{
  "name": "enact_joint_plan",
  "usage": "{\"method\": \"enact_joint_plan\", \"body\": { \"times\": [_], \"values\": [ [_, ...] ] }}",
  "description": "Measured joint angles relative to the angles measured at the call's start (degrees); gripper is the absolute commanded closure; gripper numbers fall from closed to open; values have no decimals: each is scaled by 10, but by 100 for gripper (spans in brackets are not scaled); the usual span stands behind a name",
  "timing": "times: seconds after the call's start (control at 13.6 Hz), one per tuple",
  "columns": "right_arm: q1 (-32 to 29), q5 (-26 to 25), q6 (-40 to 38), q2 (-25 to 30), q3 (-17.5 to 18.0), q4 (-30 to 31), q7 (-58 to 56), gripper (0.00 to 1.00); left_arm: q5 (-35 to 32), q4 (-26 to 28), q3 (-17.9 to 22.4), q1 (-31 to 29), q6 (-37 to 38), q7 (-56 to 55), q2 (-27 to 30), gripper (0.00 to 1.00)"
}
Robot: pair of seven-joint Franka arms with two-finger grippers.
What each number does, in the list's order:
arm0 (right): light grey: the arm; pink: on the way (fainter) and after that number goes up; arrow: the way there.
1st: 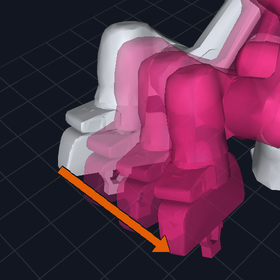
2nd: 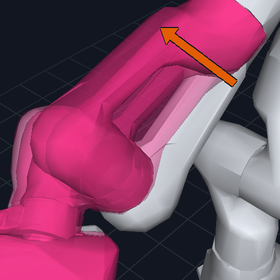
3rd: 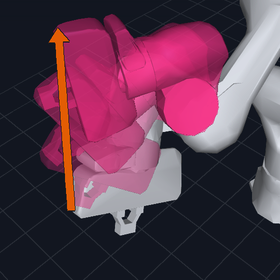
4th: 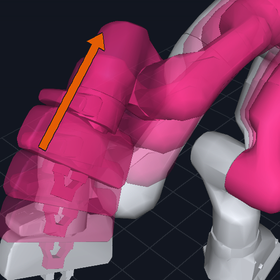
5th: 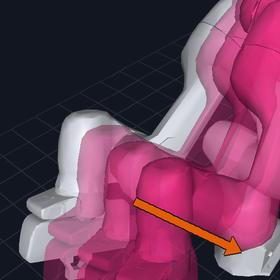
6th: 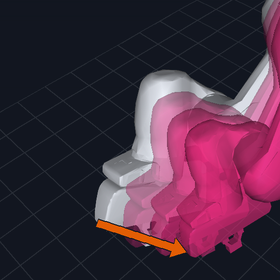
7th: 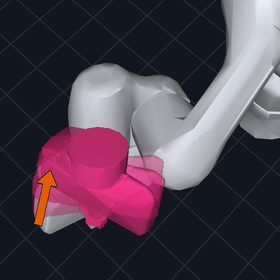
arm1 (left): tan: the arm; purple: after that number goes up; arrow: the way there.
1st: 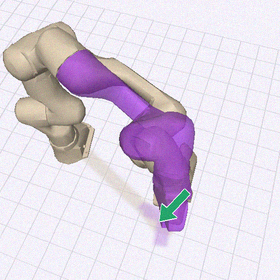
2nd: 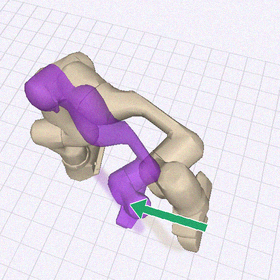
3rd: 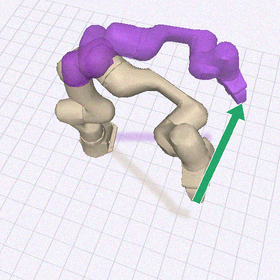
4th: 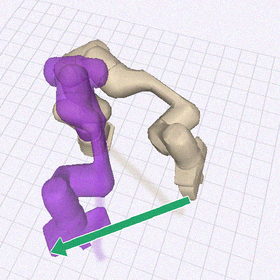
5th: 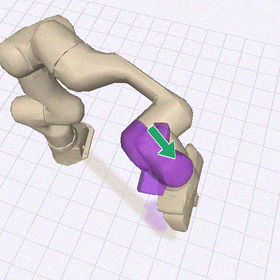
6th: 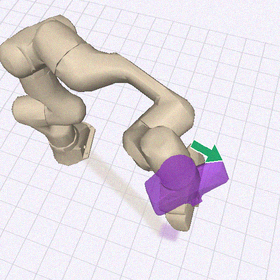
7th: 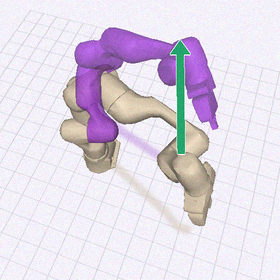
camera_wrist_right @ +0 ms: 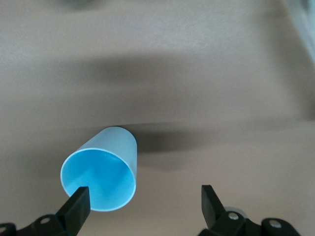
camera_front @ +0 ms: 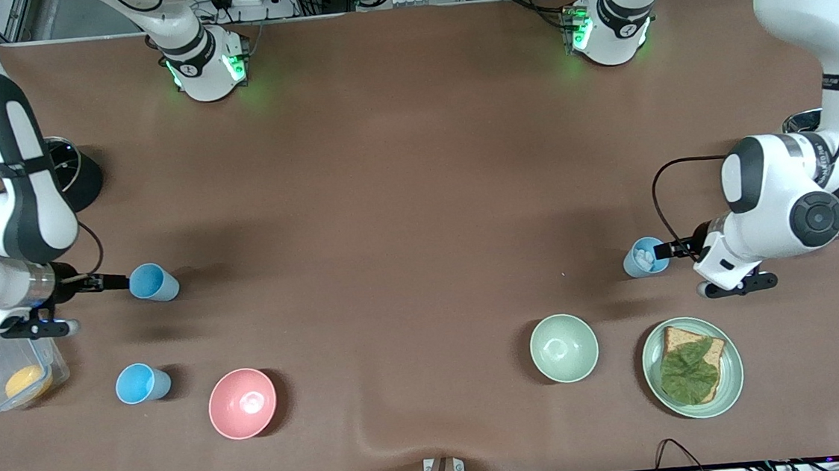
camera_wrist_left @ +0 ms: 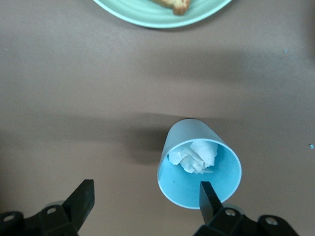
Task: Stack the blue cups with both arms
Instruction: 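Close the right gripper and the left gripper on the blue cups, then carry the blue cup with the left gripper to the table middle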
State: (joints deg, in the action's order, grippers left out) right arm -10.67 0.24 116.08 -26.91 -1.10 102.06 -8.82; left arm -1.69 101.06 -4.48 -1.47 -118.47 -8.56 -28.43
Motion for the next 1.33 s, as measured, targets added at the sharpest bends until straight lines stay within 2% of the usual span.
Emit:
{"method": "enact_joint_plan", "body": {
  "times": [0.07, 0.22, 0.3, 0.37, 0.66, 0.81, 0.89, 1.03, 1.11, 1.25, 1.33],
  "values": [
    [1, 0, 1, -7, 2, 2, 0, 0, 2, 1, 0, 0, -5, 0, -6, 27],
    [4, 0, 19, -19, 5, 17, -4, 0, 7, 8, 0, 0, -24, 0, -16, 73],
    [9, 0, 40, -22, 6, 31, -4, 0, 7, 14, 0, 0, -34, 0, -19, 90],
    [14, 0, 63, -24, 7, 46, -4, 0, 7, 18, -1, 1, -40, 0, -21, 100],
    [17, 0, 107, -26, 6, 78, -5, 0, 8, 18, -5, 25, -43, -18, -19, 100],
    [17, 0, 110, -26, 6, 78, -5, 2, 9, 14, -25, 50, -39, -51, -7, 100],
    [17, 0, 111, -26, 6, 78, -5, 20, 9, 12, -41, 62, -37, -77, 2, 100],
    [17, 0, 113, -25, 5, 78, -5, 81, 10, 8, -87, 81, -32, -140, 23, 100],
    [17, 0, 113, -25, 5, 78, -5, 100, 10, 3, -115, 89, -31, -180, 31, 100],
    [17, 0, 113, -24, 5, 78, -5, 100, 10, -13, -152, 113, -30, -249, 33, 100],
    [16, 0, 113, -24, 5, 78, -6, 100, 10, -24, -157, 136, -30, -285, 31, 100]
  ]
}}
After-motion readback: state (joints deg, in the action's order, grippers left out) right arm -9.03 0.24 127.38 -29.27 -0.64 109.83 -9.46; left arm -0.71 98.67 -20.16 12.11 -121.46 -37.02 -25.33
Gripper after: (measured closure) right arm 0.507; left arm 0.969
